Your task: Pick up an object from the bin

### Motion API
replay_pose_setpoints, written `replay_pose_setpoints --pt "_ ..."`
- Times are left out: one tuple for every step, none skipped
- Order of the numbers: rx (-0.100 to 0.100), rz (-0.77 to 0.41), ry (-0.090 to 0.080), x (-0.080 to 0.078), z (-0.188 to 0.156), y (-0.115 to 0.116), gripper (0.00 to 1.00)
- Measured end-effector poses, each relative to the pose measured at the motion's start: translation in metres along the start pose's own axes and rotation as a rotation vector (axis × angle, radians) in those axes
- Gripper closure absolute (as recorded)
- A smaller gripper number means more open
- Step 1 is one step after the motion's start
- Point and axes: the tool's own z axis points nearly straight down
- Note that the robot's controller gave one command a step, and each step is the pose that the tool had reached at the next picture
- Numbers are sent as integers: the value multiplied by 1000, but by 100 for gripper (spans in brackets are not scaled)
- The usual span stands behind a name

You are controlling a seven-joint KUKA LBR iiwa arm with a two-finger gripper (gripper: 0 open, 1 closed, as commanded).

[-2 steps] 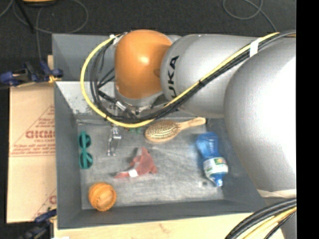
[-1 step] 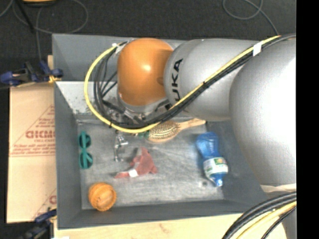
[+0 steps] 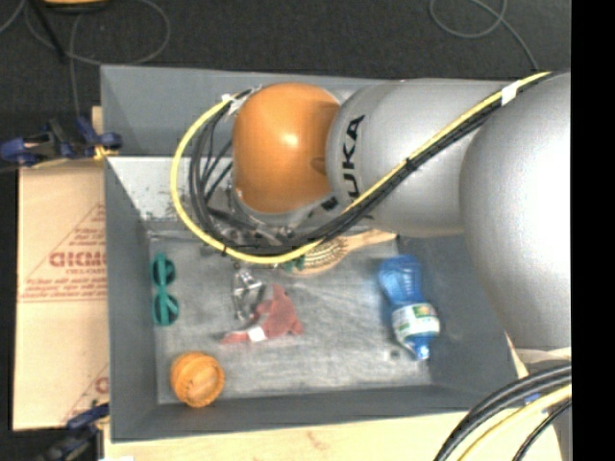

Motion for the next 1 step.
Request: replay_pose_setpoints --pt "-2 5 -9 42 23 -30 0"
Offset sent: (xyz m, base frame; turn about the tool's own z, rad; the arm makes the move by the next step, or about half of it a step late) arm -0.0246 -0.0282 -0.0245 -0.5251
